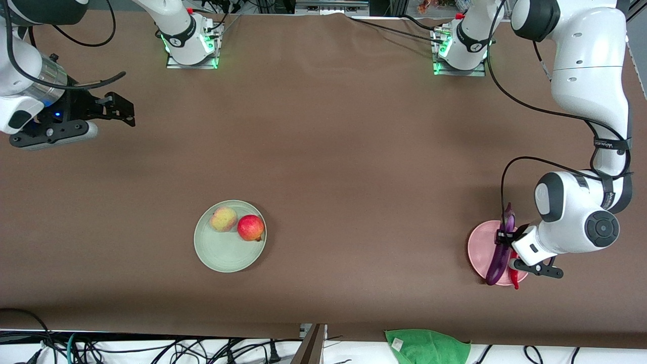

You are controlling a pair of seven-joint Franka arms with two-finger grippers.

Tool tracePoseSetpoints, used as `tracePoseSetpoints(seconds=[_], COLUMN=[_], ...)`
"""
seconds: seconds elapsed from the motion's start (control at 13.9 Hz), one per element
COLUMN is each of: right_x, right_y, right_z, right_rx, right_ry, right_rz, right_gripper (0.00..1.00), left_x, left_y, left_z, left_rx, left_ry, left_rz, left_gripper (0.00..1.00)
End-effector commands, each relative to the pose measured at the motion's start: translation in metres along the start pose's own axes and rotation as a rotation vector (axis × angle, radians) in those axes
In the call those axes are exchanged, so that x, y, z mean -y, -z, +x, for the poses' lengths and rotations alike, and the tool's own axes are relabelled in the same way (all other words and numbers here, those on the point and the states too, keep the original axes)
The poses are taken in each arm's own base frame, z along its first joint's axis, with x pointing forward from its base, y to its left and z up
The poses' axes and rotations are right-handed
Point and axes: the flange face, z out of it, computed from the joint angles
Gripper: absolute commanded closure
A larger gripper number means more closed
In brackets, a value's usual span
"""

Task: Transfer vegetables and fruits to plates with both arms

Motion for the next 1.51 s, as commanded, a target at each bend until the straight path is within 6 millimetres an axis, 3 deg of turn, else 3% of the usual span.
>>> tracePoseSetpoints(seconds=[0.0, 0.22, 0.36, 0.5, 0.79, 0.94, 1.08, 1.22, 1.37, 1.44], right_x=[-0.007, -0.007, 0.000, 0.009, 0.018, 0.015, 0.017, 0.011, 0.018, 0.021], right_y=[0.019, -0.003, -0.004, -0.005, -0.006, -0.002, -0.003, -0.008, -0.011, -0.015], right_z=[-0.010, 0.000, 0.002, 0.006, 0.009, 0.011, 0.012, 0.014, 0.016, 0.018], right_rx=[-0.006, 0.048, 0.042, 0.029, 0.024, 0.012, 0.010, 0.025, 0.028, 0.039], right_ry=[-0.003, -0.008, 0.005, 0.014, -0.004, -0.010, 0.002, 0.005, 0.025, 0.028], right_rz=[-0.016, -0.016, -0.002, -0.004, 0.002, 0.017, 0.014, 0.004, 0.000, -0.001], right_gripper=[0.00, 0.00, 0.00, 0.00, 0.00, 0.00, 0.00, 0.00, 0.00, 0.00], left_x=[0.000, -0.010, -0.013, -0.019, -0.029, -0.040, -0.051, -0.054, -0.059, -0.062], left_y=[0.018, 0.065, 0.098, 0.113, 0.183, 0.218, 0.275, 0.318, 0.351, 0.355], left_z=[-0.001, 0.006, 0.010, 0.008, -0.003, -0.016, -0.039, -0.069, -0.103, -0.116], left_rx=[-0.004, 0.017, 0.021, 0.044, 0.014, 0.027, -0.007, -0.029, -0.046, -0.033], left_ry=[-0.023, -0.011, -0.021, -0.031, 0.038, 0.091, 0.097, 0.100, 0.102, 0.101], left_rz=[-0.015, -0.064, -0.068, -0.076, -0.068, -0.064, -0.041, -0.025, 0.013, 0.026], left_gripper=[0.00, 0.00, 0.00, 0.00, 0.00, 0.00, 0.00, 0.00, 0.00, 0.00])
